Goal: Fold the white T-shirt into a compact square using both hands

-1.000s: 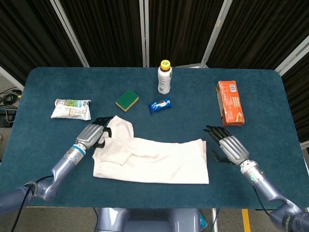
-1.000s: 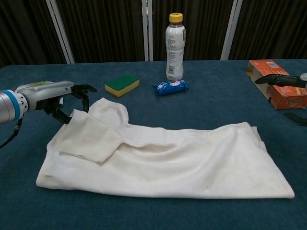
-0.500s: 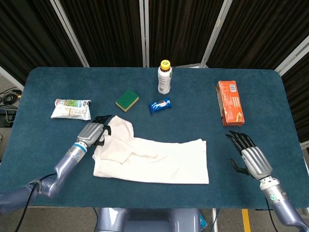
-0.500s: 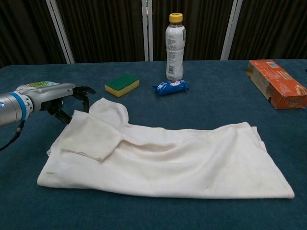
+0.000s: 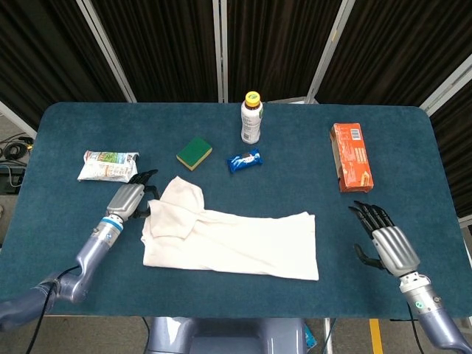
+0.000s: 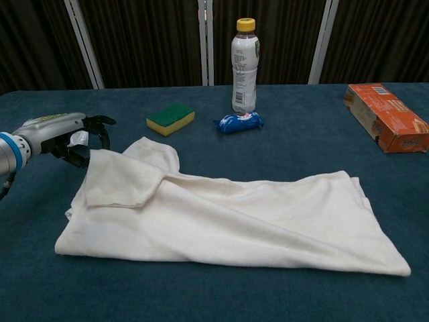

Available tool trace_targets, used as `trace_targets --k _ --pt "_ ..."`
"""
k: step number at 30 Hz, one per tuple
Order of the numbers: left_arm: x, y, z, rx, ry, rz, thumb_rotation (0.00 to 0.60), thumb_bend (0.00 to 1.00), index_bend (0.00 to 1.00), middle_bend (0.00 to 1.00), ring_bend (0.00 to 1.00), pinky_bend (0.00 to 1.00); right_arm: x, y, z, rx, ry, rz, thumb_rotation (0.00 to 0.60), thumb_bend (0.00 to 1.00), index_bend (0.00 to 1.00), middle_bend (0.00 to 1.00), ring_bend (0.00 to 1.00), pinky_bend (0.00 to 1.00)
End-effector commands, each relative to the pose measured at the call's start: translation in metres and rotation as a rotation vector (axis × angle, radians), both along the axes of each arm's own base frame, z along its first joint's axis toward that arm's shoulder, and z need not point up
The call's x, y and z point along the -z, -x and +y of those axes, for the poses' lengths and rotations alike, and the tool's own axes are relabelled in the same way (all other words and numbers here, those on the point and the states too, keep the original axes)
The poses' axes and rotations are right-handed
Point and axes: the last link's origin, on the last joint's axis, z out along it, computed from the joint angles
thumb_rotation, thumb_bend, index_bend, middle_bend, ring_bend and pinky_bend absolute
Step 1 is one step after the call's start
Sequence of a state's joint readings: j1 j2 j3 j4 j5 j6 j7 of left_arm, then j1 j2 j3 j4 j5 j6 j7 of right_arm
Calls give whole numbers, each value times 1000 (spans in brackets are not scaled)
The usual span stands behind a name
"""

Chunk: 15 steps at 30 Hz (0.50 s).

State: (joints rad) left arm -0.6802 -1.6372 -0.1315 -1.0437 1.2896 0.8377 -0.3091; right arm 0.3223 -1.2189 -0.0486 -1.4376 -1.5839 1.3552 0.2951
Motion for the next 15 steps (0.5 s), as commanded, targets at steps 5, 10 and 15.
trace_targets --k 5,10,15 --pt "8 0 -1 -14 34 -2 600 146 0 0 0 0 0 -1 1 -4 -1 1 600 373 19 0 0 0" --pt "1 -3 -1 -3 -5 -28 600 49 0 0 0 0 -1 -2 2 -8 1 2 600 374 20 0 0 0" --pt "-17 -8 4 27 -44 -31 600 57 0 0 0 0 -2 -2 3 -7 1 -4 600 374 19 0 0 0"
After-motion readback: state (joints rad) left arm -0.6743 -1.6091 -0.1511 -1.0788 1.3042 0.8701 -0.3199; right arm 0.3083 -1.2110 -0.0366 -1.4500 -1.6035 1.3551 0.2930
